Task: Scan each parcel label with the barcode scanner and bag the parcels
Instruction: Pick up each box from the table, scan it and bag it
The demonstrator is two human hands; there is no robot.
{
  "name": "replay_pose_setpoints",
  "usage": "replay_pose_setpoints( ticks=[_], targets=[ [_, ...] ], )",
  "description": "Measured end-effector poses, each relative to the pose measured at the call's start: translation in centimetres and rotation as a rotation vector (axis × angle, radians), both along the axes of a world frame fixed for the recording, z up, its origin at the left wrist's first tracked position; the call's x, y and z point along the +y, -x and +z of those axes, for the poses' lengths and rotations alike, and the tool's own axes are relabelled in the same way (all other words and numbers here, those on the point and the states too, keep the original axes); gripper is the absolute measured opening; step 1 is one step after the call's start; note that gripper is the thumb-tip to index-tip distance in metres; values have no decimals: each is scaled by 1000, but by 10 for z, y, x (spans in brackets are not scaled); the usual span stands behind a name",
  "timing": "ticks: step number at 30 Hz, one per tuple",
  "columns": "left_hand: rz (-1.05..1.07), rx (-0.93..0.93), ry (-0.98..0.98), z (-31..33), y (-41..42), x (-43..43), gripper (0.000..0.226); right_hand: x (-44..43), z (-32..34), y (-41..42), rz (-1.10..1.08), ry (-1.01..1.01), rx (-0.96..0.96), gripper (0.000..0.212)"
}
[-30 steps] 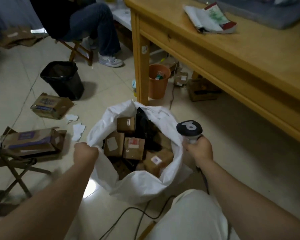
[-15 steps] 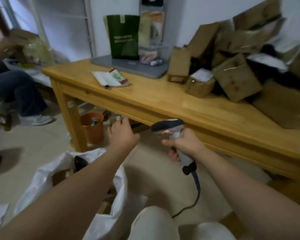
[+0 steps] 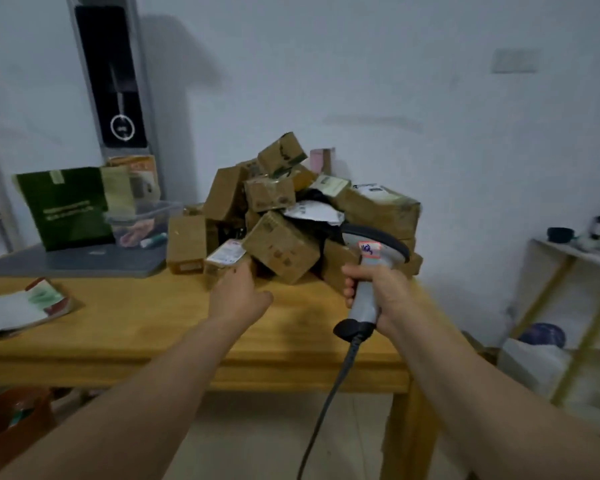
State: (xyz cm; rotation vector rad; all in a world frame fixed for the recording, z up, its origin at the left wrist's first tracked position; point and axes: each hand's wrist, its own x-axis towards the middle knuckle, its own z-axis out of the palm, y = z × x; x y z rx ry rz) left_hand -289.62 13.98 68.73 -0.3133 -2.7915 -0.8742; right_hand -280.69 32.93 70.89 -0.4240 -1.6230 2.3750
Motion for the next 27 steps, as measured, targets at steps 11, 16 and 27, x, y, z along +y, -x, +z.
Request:
replay_pose_setpoints(
  ticks=[11,16,27],
  targets=[
    [-208,-74,-278,66,44,178,62,113,-7,23,-250,436,315,11],
    [-125,-381,-723,82,74,233,64,146,-14,53,-323,294,272,26],
    [-76,-707,-870,84,114,278,69,163,-30,89,-349,219,194,66]
  ],
)
